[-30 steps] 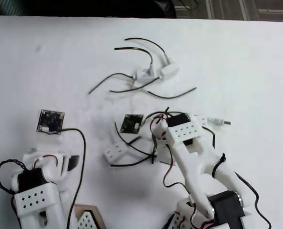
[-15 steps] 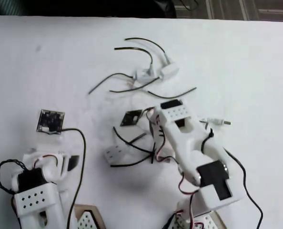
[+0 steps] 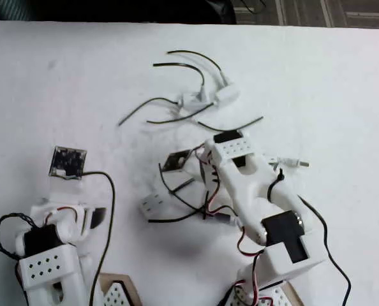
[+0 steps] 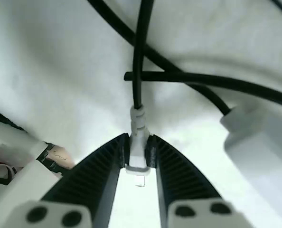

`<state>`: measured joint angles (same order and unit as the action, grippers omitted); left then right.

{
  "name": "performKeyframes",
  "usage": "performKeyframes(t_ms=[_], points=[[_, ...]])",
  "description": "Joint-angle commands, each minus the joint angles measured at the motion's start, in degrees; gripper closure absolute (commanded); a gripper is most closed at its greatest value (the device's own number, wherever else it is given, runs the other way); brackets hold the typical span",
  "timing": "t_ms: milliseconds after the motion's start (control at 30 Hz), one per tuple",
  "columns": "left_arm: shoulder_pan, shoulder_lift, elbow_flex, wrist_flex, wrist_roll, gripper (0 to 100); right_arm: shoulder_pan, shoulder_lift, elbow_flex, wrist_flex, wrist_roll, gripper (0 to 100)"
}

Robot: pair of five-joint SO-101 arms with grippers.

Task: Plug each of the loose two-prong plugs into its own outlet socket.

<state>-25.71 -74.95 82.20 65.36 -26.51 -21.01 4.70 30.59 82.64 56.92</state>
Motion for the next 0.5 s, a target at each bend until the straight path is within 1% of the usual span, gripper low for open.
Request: performKeyframes(t_ms=[0,100,267,467], points=[[-0.48,-0.84,-0.18,-0.88,-0.44,67,0.31,-0.31,-1.23,1.19,-0.18,93.5],[-0.48,-0.84,-0.18,-0.88,-0.44,67,-0.40,-0.31,0.00,1.01,-0.18,90.1],[-0.48,-0.84,-0.18,-0.88,-0.44,67,-2.59,-0.22,2.11,0.92,-0.18,91.8],[-0.48,-0.84,-0.18,-0.88,-0.44,67,-2.33,-0.22,2.81,0.92,-0.18,91.8]])
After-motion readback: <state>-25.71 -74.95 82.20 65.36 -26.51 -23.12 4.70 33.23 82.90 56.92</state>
